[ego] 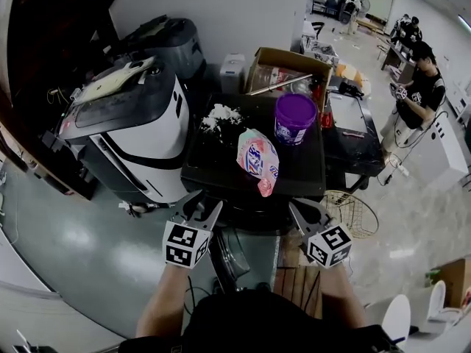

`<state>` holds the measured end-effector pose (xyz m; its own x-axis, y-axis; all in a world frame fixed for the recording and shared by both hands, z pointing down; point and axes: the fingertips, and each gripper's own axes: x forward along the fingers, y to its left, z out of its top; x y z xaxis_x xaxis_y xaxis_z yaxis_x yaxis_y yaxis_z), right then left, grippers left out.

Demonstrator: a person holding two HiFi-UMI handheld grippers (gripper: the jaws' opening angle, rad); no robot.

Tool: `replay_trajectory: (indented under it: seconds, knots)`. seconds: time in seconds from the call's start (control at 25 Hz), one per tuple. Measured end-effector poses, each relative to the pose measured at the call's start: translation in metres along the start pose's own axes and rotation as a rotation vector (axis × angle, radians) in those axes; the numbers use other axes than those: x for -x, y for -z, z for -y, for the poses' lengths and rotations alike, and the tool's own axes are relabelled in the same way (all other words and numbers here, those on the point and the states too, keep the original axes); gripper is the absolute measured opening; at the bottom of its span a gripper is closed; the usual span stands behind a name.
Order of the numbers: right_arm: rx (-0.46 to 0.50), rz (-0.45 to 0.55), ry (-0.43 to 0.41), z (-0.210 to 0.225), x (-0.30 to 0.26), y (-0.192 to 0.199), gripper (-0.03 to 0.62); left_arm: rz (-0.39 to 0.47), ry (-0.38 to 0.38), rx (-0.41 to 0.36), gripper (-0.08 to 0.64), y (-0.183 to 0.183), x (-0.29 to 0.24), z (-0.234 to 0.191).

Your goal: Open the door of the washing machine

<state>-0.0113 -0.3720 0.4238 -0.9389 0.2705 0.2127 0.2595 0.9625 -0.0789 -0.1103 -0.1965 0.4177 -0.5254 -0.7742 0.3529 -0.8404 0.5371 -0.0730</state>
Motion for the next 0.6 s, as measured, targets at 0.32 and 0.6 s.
replay_trajectory:
  seconds: [0.32, 0.6]
  knots:
    - [0.099, 0.098, 0.077, 0.012, 0.011, -0.045, 0.015, 0.108, -0.020, 0.039, 0.088, -0.036, -0.002, -0.021]
    - [0.049, 0.097, 0.102, 0.016, 0.012, -0.040, 0.015, 0.110, -0.029, 0.068, 0.077, -0.031, 0.001, -0.028]
